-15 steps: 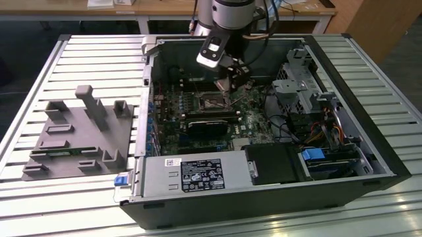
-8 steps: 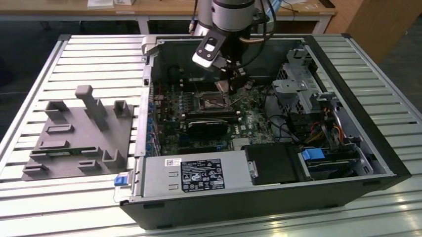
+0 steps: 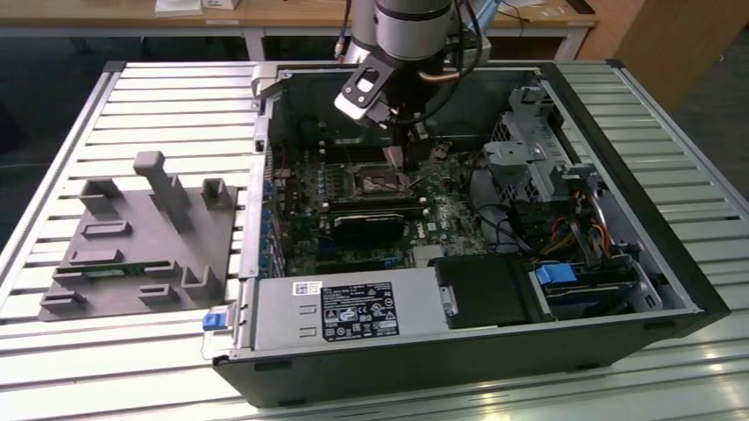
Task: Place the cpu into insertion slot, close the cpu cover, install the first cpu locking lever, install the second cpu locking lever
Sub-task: 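Place the cpu into insertion slot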
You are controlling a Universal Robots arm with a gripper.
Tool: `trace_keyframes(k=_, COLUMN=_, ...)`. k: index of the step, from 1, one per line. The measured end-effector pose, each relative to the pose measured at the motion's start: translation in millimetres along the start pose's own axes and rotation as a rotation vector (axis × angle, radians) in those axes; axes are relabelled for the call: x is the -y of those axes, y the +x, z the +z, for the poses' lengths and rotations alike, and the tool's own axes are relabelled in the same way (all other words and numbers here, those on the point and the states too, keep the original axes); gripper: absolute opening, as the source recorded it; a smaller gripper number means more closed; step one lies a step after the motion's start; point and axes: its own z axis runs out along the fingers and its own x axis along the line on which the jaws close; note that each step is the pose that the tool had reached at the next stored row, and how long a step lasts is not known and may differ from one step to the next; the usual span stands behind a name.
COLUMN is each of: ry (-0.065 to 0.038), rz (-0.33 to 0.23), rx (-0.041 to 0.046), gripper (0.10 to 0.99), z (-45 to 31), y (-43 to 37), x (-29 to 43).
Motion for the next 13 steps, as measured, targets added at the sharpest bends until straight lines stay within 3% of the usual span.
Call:
trace_keyframes(k=6, ry=-0.001, rz=0.015, rx=0.0016, gripper=0.537, z=7.4, y=0.8, x=9.6)
trace_keyframes(k=10, ry=-0.014, rz=0.018, rx=0.0031, gripper=0.537, z=11.0, y=1.5, x=17.7)
trace_keyframes(k=13, ry=-0.015, rz=0.025, rx=0.0038, gripper=0.537, z=14.3, y=1.6, x=19.1)
